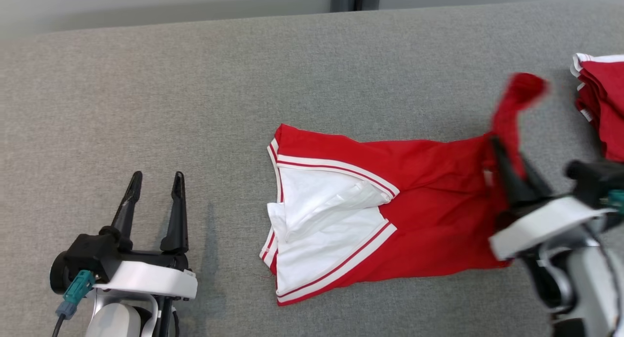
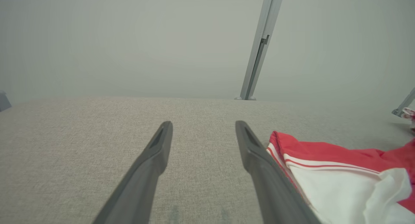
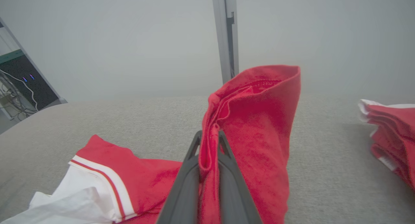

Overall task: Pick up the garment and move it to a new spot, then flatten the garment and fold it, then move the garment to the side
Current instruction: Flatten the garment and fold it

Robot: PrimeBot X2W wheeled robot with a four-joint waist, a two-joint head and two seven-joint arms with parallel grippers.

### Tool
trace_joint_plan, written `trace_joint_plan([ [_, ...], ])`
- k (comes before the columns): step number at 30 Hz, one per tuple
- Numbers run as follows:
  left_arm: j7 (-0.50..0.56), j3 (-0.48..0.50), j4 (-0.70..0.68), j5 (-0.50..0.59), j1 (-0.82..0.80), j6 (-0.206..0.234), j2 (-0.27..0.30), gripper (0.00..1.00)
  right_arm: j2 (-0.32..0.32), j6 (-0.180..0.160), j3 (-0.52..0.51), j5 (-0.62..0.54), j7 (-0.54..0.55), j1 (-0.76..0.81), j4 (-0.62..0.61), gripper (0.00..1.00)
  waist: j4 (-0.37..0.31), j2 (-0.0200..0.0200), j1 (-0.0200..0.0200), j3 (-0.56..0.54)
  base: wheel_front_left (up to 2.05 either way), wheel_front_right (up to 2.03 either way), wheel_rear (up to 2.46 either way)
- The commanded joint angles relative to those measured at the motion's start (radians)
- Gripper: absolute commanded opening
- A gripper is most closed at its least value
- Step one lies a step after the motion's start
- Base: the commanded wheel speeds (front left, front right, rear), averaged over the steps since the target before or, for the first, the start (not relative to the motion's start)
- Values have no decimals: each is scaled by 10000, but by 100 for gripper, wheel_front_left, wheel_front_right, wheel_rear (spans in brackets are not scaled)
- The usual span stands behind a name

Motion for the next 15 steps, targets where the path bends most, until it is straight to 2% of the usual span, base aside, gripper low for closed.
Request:
trace_joint_plan([
  [1, -12, -31, 49, 70, -39, -53, -27, 100, 367, 1, 438, -111, 251, -231, -312, 0, 107, -1, 0, -110, 0, 0, 0],
  [8, -12, -246, 256, -1, -50, -128, -124, 100, 1454, 1, 2513, 203, 549, -659, -34, 0, 506, -1, 0, -327, 0, 0, 0],
  [15, -12, -350, 376, -13, -178, -201, -218, 100, 1848, 1, 3791, 854, 62, -1103, 1173, 0, 904, -1, 0, -338, 0, 0, 0],
])
